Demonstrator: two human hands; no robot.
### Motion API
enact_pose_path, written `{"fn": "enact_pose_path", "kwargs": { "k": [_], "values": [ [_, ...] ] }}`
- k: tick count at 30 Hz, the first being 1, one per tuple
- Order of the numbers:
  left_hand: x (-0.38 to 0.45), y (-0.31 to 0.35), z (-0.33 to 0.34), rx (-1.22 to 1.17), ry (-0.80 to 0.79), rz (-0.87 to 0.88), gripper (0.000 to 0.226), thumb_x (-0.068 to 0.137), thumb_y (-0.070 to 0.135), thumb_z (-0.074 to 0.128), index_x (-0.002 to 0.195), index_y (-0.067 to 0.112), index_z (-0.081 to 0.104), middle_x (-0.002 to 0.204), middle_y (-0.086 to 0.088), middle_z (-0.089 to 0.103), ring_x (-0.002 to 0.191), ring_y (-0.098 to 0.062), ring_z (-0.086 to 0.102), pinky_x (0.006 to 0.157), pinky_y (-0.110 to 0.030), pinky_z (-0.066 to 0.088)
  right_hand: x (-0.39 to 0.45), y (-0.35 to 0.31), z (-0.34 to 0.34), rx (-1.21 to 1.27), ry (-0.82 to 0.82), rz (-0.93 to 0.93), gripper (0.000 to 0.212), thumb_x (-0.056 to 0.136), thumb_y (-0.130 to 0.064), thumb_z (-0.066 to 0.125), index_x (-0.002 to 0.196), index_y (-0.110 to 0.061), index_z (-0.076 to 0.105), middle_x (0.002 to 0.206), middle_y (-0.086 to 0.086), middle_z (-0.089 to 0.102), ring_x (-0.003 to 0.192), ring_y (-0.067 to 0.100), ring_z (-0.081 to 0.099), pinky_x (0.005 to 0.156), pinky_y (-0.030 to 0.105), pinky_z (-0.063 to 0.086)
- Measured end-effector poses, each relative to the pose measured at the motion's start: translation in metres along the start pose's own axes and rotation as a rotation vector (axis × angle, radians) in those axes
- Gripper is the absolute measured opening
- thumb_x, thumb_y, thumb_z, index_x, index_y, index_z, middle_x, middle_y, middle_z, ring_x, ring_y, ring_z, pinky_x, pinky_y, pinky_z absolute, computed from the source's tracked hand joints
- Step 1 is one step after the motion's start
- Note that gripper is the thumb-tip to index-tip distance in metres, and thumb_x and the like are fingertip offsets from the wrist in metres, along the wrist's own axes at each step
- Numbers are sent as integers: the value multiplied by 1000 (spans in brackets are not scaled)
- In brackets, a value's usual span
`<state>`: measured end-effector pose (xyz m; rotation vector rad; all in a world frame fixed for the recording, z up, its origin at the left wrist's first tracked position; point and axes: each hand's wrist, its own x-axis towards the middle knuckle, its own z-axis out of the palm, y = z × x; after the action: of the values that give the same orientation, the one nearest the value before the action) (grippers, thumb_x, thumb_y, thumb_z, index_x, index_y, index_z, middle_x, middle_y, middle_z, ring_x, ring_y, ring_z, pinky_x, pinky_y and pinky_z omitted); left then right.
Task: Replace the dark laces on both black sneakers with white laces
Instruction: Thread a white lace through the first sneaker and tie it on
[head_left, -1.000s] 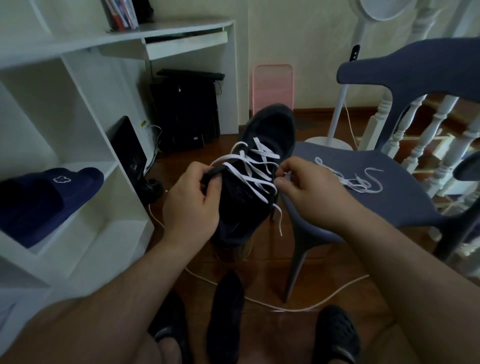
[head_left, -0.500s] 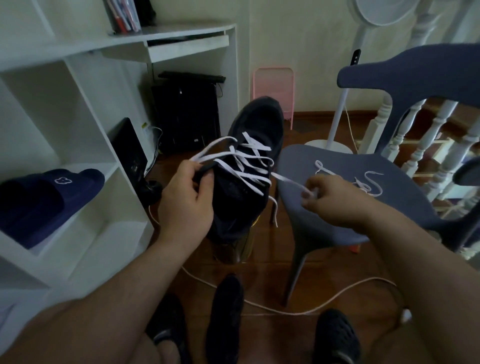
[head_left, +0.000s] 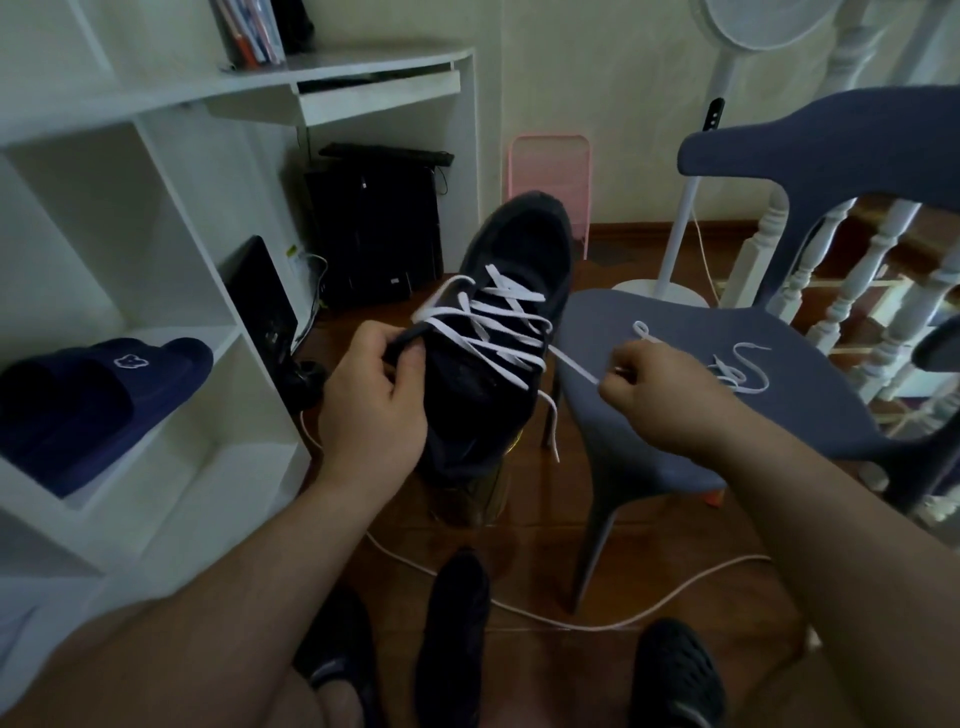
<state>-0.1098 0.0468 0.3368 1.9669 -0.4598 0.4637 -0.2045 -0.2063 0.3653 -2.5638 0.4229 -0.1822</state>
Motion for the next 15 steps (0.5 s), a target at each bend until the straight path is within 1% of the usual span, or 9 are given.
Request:
{"fn": "enact_pose_path", "kwargs": {
  "k": [2,3,4,5,7,8,10,13,15],
  "values": [
    [4,-2,-3,-24,23,-30,8,107,36,54,102,31,57,79,6,62,71,-7,60,63,-42,53,0,7,-1,-141,-109,93,20,99,-32,58,86,-19,65,82,7,64,76,23,61,67,39,52],
    [5,-3,-3,-24,22,-34,9,107,37,54,101,32,57,77,6,62,69,-7,60,62,-42,52,-1,8,0,-137,-129,104,19,99,-35,58,89,-21,67,84,7,66,78,22,63,70,41,54],
    [5,-4,-4,-24,15,-31,10,107,38,54,100,32,56,76,6,61,68,-7,60,62,-42,52,-3,6,1,-78,-113,85,16,99,-37,60,94,-24,68,86,6,67,78,20,64,71,41,56],
    [5,-4,-4,-25,7,-27,10,107,38,54,100,33,56,76,6,61,68,-8,59,62,-44,52,-5,3,3,33,-62,48,11,99,-37,61,101,-28,67,86,2,67,75,15,64,68,38,55],
    [3,-3,-2,-2,-14,-19,9,107,39,54,101,33,57,79,6,62,69,-8,60,64,-47,54,-7,-6,6,287,49,-33,11,100,-33,60,109,-36,65,77,-7,67,60,2,58,57,27,46],
    [1,-3,-1,22,-26,-14,9,107,39,53,103,33,58,81,6,63,71,-8,61,66,-48,55,-7,-12,7,371,85,-66,12,101,-31,60,109,-37,66,72,-14,66,56,-1,55,56,24,42],
    [-1,-2,1,43,-51,-1,12,107,41,52,107,32,59,86,7,65,75,-10,63,69,-52,57,-7,-20,10,424,110,-115,10,101,-34,60,107,-37,67,67,-23,62,57,-2,54,57,22,41],
    [-4,-2,3,48,-79,23,13,107,42,52,109,32,60,86,7,65,75,-13,64,68,-54,57,-9,-24,18,401,84,-135,5,102,-34,61,104,-31,65,66,-25,61,57,-3,55,54,15,43],
    [-5,-3,3,47,-86,33,12,107,41,52,109,32,61,87,9,65,76,-11,64,69,-53,57,-9,-26,19,354,90,-148,9,102,-32,60,95,-29,65,70,-22,63,62,-1,58,56,17,45]
  ]
}}
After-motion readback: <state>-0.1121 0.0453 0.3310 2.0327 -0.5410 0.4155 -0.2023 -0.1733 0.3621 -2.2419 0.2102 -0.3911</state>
